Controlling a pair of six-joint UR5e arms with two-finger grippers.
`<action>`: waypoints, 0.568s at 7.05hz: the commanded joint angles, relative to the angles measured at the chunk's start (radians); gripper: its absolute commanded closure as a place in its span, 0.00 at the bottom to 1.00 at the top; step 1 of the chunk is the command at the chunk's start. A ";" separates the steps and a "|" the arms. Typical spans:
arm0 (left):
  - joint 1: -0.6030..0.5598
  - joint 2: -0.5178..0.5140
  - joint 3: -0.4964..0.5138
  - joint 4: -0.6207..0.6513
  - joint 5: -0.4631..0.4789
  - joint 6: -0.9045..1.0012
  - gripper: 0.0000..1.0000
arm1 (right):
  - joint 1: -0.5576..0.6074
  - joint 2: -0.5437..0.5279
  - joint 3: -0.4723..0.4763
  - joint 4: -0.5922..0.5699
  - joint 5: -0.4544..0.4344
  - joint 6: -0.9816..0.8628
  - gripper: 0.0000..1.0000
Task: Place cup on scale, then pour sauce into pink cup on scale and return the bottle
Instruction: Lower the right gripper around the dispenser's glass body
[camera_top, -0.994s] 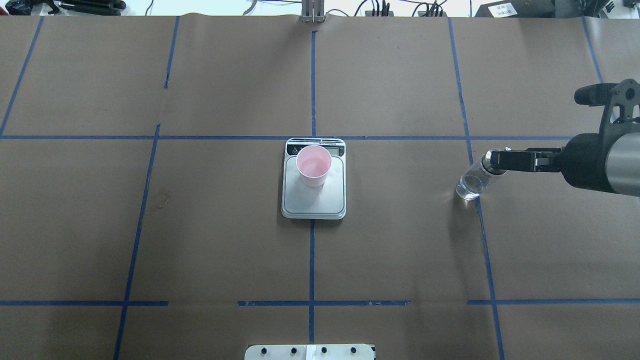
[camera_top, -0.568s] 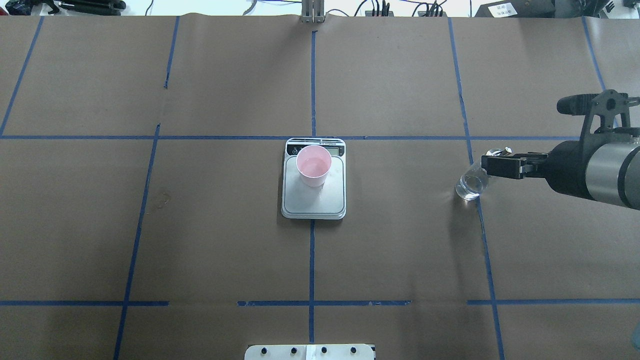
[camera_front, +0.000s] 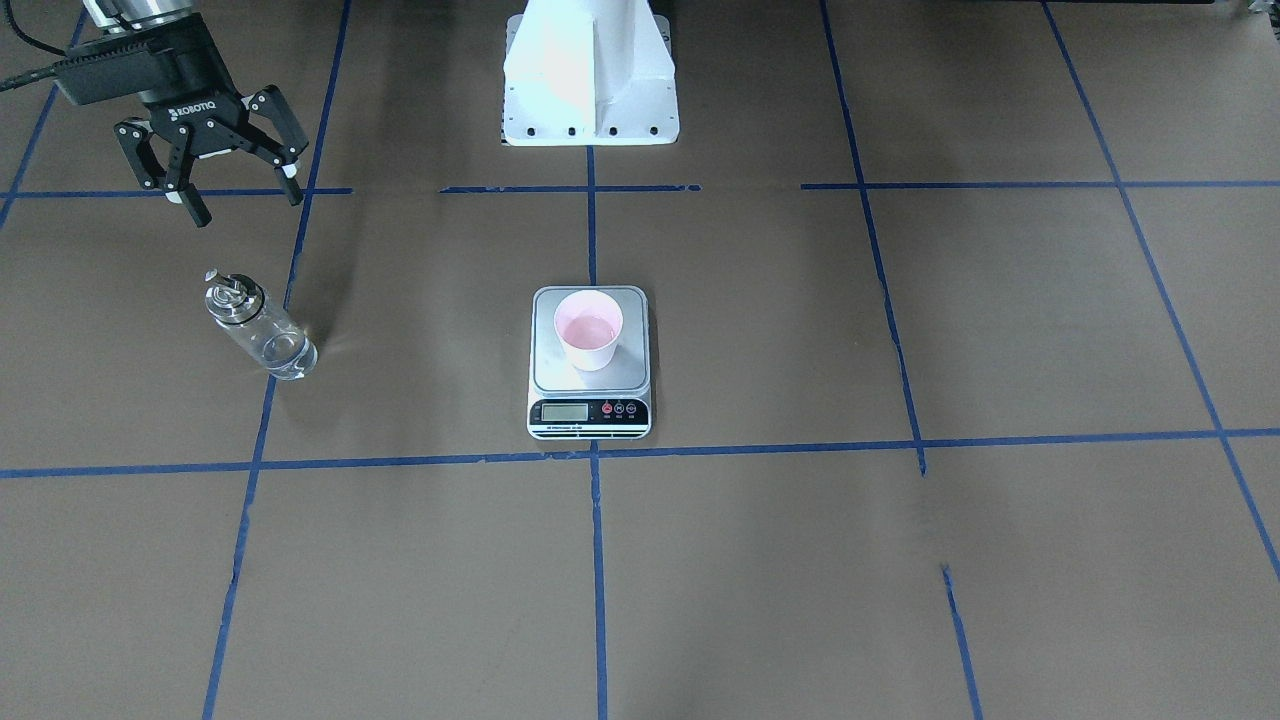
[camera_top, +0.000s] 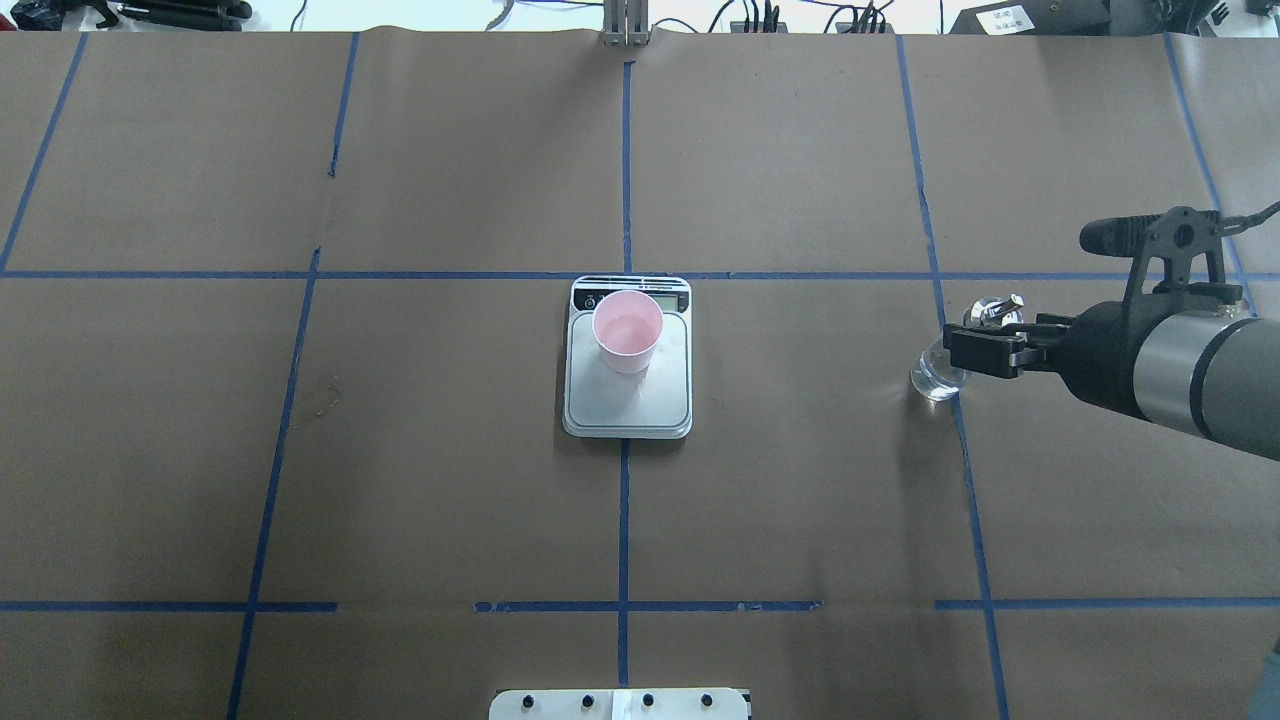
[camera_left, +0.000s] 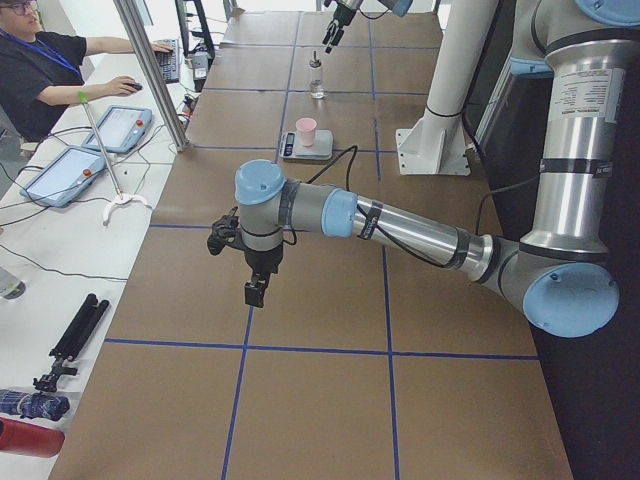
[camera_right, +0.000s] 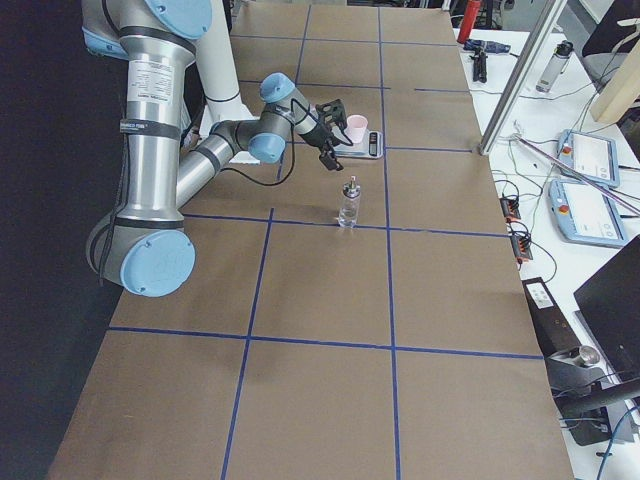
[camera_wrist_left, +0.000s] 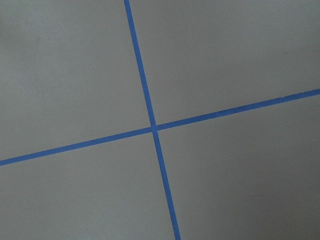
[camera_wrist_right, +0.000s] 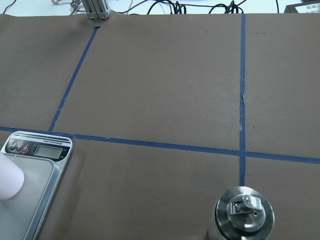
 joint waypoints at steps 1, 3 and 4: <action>0.000 -0.002 0.002 -0.002 0.000 0.000 0.00 | -0.019 0.000 0.000 0.000 -0.031 0.000 0.00; 0.000 -0.003 0.001 -0.002 0.000 0.000 0.00 | -0.054 0.000 -0.003 0.000 -0.084 0.001 0.00; 0.000 -0.003 0.001 0.000 0.000 0.000 0.00 | -0.080 0.000 -0.008 0.000 -0.121 0.002 0.00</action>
